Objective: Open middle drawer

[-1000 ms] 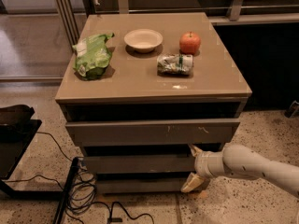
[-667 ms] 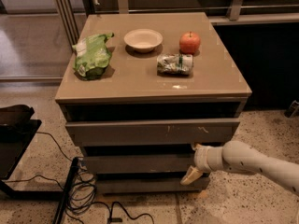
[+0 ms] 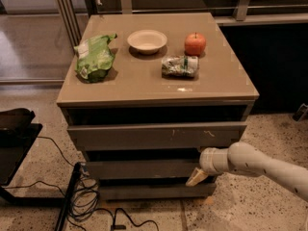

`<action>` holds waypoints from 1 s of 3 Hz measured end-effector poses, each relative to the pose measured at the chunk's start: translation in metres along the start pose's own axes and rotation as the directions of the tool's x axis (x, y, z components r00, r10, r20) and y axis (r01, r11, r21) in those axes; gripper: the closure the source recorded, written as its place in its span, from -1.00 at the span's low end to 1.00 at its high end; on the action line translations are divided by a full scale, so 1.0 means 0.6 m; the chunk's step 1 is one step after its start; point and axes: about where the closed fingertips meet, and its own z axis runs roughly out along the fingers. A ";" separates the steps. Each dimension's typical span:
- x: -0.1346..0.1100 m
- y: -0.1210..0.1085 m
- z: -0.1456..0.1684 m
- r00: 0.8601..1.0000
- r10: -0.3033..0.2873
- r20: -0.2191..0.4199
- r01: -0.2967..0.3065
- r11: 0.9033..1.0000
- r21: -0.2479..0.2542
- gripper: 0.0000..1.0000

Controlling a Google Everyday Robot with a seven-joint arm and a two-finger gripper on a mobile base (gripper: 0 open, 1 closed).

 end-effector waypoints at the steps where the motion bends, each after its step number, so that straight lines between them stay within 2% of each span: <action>1: 0.000 0.000 0.000 1.000 0.000 0.000 0.000 1.000 0.000 -1.00; 3: -0.002 0.005 0.008 1.000 0.000 -0.007 0.000 1.000 -0.012 -1.00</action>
Offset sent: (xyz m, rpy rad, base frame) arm 0.0192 0.0085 0.0007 -0.0250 0.0401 -0.0060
